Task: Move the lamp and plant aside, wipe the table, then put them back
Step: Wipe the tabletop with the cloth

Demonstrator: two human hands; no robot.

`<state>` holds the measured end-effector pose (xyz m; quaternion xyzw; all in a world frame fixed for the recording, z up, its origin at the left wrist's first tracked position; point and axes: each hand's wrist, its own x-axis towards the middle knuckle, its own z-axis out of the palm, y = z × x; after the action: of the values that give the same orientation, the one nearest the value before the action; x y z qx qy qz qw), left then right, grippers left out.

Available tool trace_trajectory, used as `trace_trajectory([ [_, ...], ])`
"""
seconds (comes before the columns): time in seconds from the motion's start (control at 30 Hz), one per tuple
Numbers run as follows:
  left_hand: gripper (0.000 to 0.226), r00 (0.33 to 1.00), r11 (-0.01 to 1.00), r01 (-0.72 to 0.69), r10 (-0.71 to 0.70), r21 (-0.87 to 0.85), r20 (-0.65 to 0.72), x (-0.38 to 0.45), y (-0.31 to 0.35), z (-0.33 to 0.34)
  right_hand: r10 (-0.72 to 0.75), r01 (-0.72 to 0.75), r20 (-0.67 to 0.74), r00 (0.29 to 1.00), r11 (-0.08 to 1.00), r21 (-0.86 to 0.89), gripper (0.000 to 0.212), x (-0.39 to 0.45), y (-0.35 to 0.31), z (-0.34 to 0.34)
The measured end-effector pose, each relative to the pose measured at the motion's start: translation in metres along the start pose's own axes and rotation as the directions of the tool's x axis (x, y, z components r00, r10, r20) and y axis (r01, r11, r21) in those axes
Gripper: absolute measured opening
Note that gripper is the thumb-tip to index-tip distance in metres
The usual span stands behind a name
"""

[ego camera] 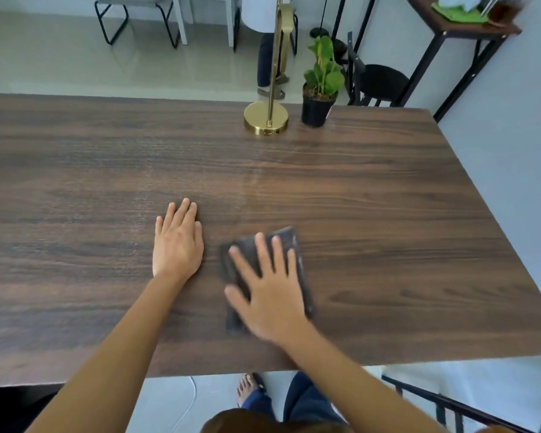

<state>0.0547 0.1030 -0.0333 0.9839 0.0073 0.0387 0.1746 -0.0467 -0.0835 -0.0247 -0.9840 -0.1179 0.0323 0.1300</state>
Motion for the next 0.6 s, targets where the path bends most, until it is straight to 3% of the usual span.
trace_trajectory([
  [0.1,0.05,0.999,1.0,-0.026,0.026,0.016,0.022,0.0,-0.001,0.002,-0.086,0.086,0.054,0.995,0.996,-0.004,0.061,-0.065,0.013,-0.007],
  [0.33,0.06,0.995,0.996,-0.038,0.03,0.084,0.095,-0.006,0.021,0.009,0.244,-0.234,0.055,0.968,0.961,-0.145,0.064,-0.134,0.146,-0.043],
  [0.6,0.071,0.97,0.974,-0.222,0.216,0.047,0.111,-0.021,0.097,0.036,0.447,-0.437,0.022,0.894,0.884,-0.166,0.069,-0.162,0.281,-0.083],
])
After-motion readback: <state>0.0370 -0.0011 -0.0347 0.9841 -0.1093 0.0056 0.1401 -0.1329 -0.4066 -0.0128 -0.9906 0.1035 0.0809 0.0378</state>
